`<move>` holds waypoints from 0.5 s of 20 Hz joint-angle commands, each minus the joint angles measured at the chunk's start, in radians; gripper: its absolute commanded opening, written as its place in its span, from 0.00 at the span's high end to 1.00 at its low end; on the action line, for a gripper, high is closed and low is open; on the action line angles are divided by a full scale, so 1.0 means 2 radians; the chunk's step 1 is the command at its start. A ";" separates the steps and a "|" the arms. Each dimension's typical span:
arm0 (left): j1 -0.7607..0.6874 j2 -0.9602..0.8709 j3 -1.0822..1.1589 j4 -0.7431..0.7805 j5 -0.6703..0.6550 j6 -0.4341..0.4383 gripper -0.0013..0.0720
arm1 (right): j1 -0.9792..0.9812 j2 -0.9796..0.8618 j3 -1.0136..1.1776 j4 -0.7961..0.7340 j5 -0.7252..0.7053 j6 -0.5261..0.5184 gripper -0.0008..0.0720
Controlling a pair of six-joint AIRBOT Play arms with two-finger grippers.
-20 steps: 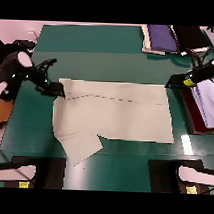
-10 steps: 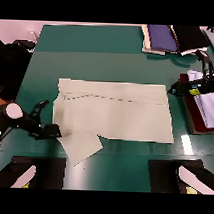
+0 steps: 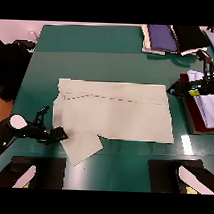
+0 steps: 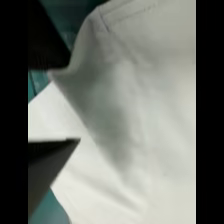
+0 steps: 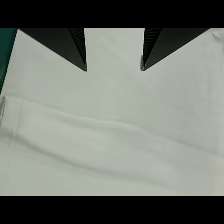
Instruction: Fold the shirts.
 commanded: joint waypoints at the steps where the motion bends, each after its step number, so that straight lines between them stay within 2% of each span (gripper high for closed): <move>1: 0.000 0.001 -0.001 -0.014 -0.013 0.026 0.94 | -0.005 0.001 -0.001 0.006 0.027 0.000 0.46; 3: 0.000 0.001 0.018 -0.014 -0.038 0.039 0.95 | -0.025 0.001 -0.002 -0.006 0.061 0.000 0.46; 6: 0.000 0.001 0.056 -0.011 -0.051 0.052 0.95 | -0.075 0.005 -0.029 -0.074 0.127 0.000 0.46; 9: 0.000 0.001 0.076 -0.011 -0.048 0.052 0.95 | -0.154 0.033 -0.130 -0.107 0.130 -0.002 0.45; 10: 0.000 0.001 0.076 -0.011 -0.042 0.053 0.95 | -0.186 0.038 -0.170 -0.107 0.123 -0.011 0.38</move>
